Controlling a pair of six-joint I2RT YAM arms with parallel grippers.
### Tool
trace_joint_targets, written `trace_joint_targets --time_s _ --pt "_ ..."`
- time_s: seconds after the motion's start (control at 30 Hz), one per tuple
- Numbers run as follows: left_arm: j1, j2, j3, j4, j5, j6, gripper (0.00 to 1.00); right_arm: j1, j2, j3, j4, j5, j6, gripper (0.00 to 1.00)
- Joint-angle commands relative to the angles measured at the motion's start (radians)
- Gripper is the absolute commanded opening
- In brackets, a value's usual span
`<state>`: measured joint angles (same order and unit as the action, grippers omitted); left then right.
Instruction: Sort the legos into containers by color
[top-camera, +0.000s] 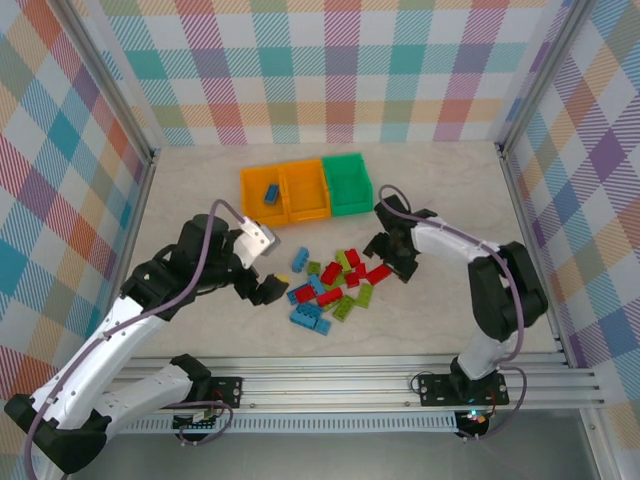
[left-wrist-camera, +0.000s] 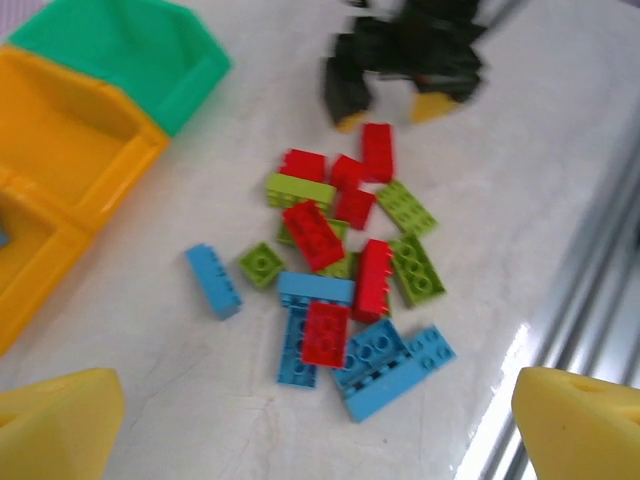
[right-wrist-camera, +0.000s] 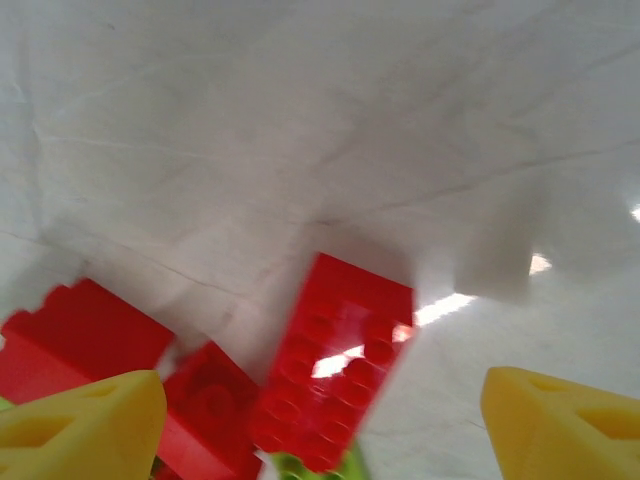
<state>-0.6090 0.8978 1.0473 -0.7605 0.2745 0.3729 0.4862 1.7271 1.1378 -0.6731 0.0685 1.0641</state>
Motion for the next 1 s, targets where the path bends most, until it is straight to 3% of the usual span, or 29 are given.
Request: trace_joint_targets --time_s 0.0,0.2,0.37,0.53,0.6,0.73,0.8,0.97 --pt "-0.018 -0.03 -0.048 0.007 0.12 0.139 1.0 0.013 0.039 0.018 -0.041 0.023 0.066 0.74" --pt "-0.019 -0.029 -0.074 0.02 0.127 0.137 1.0 0.022 0.066 -0.069 -0.006 0.021 0.11 0.61" --pt "-0.02 -0.022 -0.078 0.036 0.091 0.121 1.0 0.02 0.031 -0.138 0.032 0.06 0.117 0.34" --pt "-0.02 -0.031 -0.075 0.084 0.055 0.069 1.0 0.007 -0.097 -0.138 0.048 0.164 0.026 0.21" --pt "-0.02 -0.041 -0.078 0.121 0.055 0.028 1.0 -0.016 -0.162 -0.134 0.107 0.161 -0.083 0.21" --pt "-0.021 -0.065 -0.099 0.22 0.041 -0.086 1.0 -0.028 -0.237 -0.06 0.306 0.057 -0.479 0.27" --pt "-0.02 -0.072 -0.104 0.255 0.009 -0.123 1.0 -0.028 -0.219 0.011 0.358 -0.028 -0.666 0.3" --pt "-0.02 -0.069 -0.105 0.281 -0.148 -0.189 1.0 -0.03 -0.058 0.187 0.433 -0.056 -0.926 0.3"
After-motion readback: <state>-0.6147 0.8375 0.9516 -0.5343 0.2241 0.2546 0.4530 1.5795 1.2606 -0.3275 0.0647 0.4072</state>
